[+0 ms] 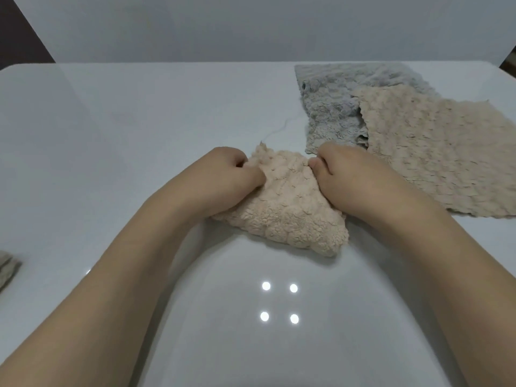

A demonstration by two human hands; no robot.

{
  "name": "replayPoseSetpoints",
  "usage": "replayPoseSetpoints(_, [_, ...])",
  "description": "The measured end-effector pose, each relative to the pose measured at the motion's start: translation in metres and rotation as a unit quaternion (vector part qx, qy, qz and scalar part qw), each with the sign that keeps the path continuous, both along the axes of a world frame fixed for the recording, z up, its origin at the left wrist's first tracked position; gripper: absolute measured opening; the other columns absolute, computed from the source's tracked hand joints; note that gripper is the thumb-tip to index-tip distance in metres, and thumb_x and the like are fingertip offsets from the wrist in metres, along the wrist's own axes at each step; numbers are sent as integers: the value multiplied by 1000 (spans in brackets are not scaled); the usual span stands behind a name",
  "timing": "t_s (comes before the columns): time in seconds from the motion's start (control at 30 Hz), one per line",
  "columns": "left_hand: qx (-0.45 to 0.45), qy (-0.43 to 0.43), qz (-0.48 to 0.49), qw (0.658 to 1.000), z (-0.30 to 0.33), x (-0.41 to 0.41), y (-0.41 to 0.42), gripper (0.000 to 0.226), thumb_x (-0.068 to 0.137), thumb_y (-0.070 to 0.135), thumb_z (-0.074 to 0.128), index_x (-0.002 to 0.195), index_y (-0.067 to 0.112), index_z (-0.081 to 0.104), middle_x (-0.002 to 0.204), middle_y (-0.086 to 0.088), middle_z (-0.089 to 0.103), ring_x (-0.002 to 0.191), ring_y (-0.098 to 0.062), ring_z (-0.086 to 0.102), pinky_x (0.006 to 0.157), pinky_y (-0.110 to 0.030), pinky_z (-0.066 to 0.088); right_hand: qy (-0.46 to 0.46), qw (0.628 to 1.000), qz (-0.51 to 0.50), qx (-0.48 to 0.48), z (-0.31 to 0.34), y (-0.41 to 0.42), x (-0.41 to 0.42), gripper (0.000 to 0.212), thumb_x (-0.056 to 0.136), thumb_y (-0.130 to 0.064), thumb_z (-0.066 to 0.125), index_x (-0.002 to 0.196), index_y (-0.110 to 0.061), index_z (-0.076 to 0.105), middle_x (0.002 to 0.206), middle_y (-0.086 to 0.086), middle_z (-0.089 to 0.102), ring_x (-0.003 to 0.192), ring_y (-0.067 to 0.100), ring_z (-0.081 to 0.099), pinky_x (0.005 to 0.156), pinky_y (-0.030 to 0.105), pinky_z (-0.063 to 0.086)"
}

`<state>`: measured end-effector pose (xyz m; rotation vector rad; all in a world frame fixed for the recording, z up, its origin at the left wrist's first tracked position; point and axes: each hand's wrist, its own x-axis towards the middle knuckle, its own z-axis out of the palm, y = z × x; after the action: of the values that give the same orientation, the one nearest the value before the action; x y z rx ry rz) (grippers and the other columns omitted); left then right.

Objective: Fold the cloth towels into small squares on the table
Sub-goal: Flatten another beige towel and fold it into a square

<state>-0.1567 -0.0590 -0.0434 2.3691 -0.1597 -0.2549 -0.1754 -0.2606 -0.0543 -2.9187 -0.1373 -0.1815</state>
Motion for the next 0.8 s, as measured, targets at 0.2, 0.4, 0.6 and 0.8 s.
replayPoseSetpoints(0.2, [38, -15, -12, 999, -5, -6, -3, 21, 86, 27, 61, 85, 6, 59, 71, -1, 53, 65, -18, 48, 62, -31, 37, 19, 1000, 12, 21, 15, 6, 1, 39, 96, -36, 36, 73, -11, 55, 73, 3, 60, 70, 20, 55, 60, 33, 42])
replayPoseSetpoints(0.4, [27, -14, -5, 1000, -3, -7, -2, 14, 84, 30, 65, 86, 16, 66, 83, -5, 69, 73, -20, 62, 73, -40, 53, 120, 992, 7, -22, 28, 24, 23, 57, 97, -59, 28, 117, -13, 55, 117, 9, 59, 105, 27, 52, 76, 32, 33])
replayPoseSetpoints(0.6, [30, -10, 4, 999, -2, -7, -3, 15, 84, 32, 67, 87, 18, 67, 85, -5, 70, 82, -24, 67, 77, -42, 54, 196, 978, 37, -58, 40, 14, 33, 48, 91, -65, 41, 74, -20, 49, 78, -6, 48, 68, 8, 45, 57, 29, 33])
replayPoseSetpoints(0.8, [38, 2, 16, 999, 1, -7, -3, 16, 84, 33, 67, 86, 17, 67, 87, -6, 72, 81, -24, 68, 77, -42, 55, 170, 983, 55, 35, 39, 21, 33, 26, 97, -34, 38, 98, -11, 50, 95, 4, 52, 79, 19, 45, 62, 31, 30])
